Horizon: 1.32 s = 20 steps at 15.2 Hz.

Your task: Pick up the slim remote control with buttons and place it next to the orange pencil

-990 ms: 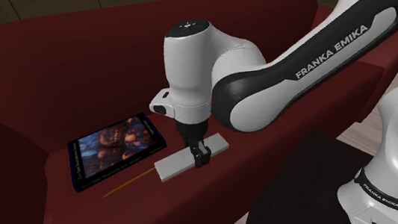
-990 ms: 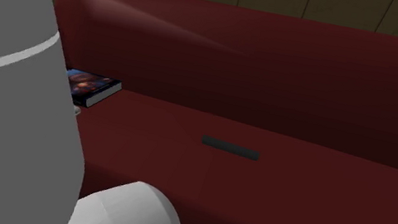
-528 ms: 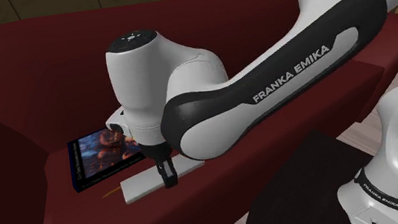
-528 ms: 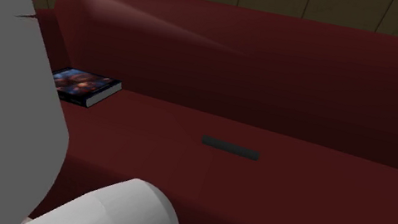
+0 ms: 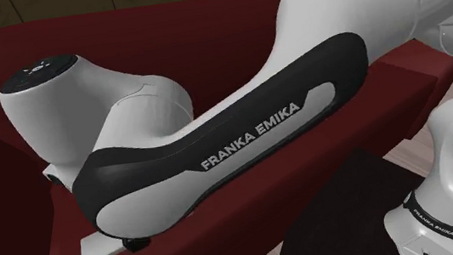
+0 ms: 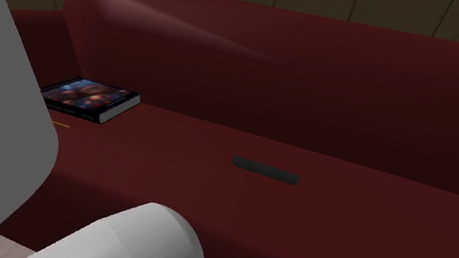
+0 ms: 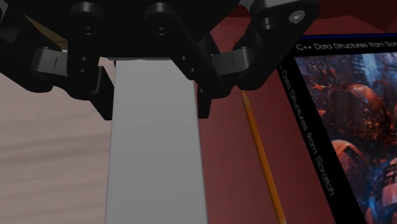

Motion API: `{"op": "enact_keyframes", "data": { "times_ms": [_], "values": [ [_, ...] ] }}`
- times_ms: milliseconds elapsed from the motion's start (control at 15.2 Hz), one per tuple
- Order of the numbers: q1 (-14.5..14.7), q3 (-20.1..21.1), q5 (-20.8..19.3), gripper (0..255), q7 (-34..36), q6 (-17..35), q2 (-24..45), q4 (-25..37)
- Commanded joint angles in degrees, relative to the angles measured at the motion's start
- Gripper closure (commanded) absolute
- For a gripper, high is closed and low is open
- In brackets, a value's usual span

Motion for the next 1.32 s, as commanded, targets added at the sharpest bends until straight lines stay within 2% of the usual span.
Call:
{"op": "enact_keyframes", "data": {
  "times_ms": [0,264,330,462,792,1254],
  "values": [
    [0.81,0.32,0.04,255,0.99,-3.12,4.44,7.53],
    [2.3,0.75,0.13,255,2.52,-11.0,15.84,26.68],
    [2.66,0.83,0.18,255,2.81,-13.87,19.72,33.4],
    [3.23,0.89,0.33,255,3.09,-22.33,30.58,52.68],
    [3.25,0.9,0.26,255,3.39,-17.22,29.0,45.98],
    [3.26,0.9,0.18,255,3.71,-12.04,29.25,41.04]
  ]
}}
